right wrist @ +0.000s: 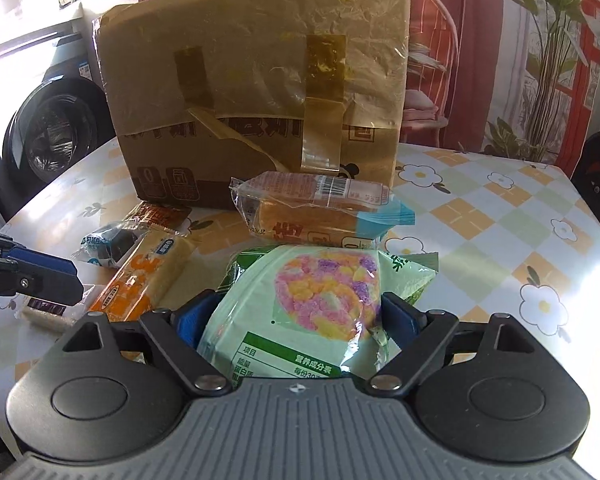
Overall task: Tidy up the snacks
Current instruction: 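Grasp the pastel candy bag with the right tool while the left tool grasps a small brown-wrapped sweet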
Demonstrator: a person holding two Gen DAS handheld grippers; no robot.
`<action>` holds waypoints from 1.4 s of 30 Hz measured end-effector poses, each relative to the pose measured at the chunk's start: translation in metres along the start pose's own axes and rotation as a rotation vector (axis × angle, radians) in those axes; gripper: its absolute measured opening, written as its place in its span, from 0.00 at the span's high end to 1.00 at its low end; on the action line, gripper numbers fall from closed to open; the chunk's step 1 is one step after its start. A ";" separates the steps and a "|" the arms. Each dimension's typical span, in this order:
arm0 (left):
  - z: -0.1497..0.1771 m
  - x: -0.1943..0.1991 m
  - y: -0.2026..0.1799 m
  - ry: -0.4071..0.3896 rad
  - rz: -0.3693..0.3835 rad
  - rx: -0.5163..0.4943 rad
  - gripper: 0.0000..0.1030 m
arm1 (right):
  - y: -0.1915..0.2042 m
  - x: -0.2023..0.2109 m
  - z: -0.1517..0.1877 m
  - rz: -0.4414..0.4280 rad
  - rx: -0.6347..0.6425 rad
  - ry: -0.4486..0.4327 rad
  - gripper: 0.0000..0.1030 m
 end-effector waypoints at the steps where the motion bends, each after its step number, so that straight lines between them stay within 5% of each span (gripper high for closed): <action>1: 0.000 -0.006 -0.005 0.010 0.013 -0.003 0.67 | -0.003 0.001 0.001 -0.001 0.003 -0.012 0.14; 5: 0.005 -0.030 -0.026 0.059 0.040 -0.050 0.67 | -0.014 0.003 0.006 -0.021 -0.021 -0.051 0.13; 15: 0.009 -0.068 -0.017 0.140 -0.094 -0.039 0.67 | -0.022 0.011 0.016 -0.071 -0.059 -0.163 0.10; 24: 0.003 -0.086 -0.027 0.125 -0.155 -0.111 0.68 | -0.032 0.011 0.024 -0.127 -0.151 -0.185 0.06; 28: 0.003 -0.089 -0.029 0.112 -0.202 -0.152 0.81 | -0.032 0.013 0.026 -0.137 -0.154 -0.193 0.05; 42: 0.004 -0.059 -0.026 0.038 -0.169 -0.146 0.82 | -0.037 0.016 0.024 -0.166 -0.211 -0.183 0.03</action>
Point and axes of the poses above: each gripper's, at about its wrist camera, not at the fingertips, and x roughly against the way its jaws point, y to its left, z to its underside, the point moved 9 cm from there along -x, roughly the way its jaws point, and after that the axes turned 1 degree about -x, right-handed, at the moved point
